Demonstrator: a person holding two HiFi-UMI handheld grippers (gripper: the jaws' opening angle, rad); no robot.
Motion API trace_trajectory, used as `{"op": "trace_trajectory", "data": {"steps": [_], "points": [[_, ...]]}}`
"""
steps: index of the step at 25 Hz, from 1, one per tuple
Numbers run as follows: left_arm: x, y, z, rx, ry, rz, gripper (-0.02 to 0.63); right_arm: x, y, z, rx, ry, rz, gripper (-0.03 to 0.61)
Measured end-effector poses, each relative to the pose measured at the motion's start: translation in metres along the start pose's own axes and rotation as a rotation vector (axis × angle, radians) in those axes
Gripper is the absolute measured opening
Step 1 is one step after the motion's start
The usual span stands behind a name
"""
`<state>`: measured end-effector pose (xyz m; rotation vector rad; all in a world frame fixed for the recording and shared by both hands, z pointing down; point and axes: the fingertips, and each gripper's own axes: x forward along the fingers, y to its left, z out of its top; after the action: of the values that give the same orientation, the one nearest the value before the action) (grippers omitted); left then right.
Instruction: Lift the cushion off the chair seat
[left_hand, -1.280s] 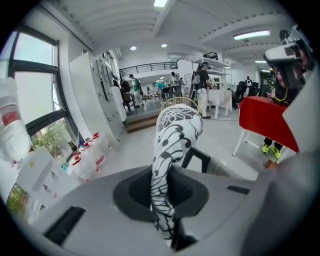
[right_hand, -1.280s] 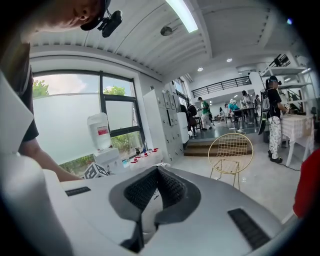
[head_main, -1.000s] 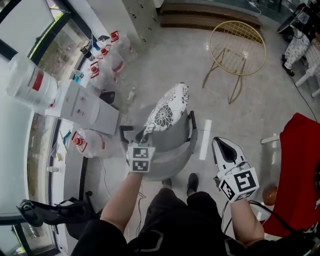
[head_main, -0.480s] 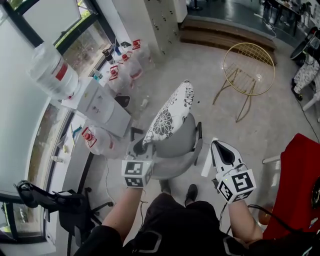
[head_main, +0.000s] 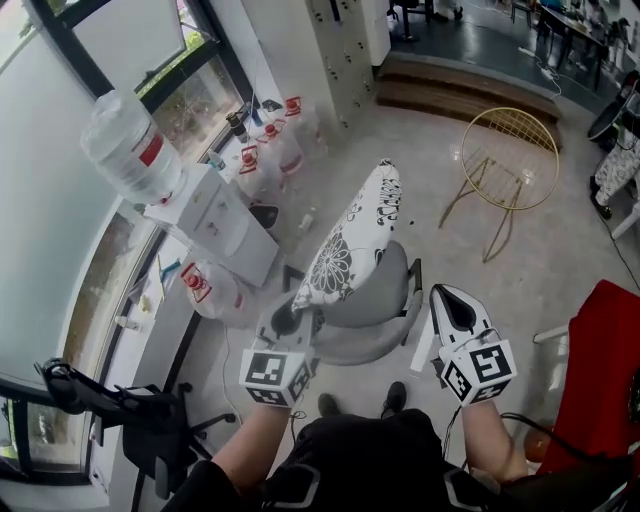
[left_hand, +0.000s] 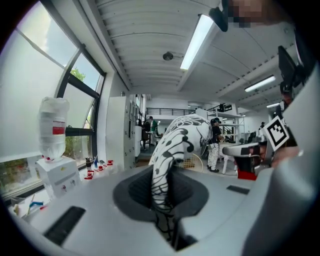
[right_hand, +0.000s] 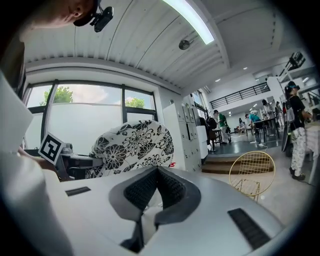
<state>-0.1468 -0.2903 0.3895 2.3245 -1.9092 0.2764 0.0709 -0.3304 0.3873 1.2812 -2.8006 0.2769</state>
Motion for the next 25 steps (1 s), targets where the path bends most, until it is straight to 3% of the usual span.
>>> {"op": "trace_trajectory", "data": {"steps": [14,25], "points": [[-0.088,0.078,0.033,-0.062,-0.107,-0.014,0.035,0.024,0.104,0.030,-0.042,-0.011,-0.014,0.006],[-0.108,0.086,0.039,-0.097,-0.156,0.040,0.035,0.026,0.112,0.035,-0.072,-0.022,0.002,0.006]]}}
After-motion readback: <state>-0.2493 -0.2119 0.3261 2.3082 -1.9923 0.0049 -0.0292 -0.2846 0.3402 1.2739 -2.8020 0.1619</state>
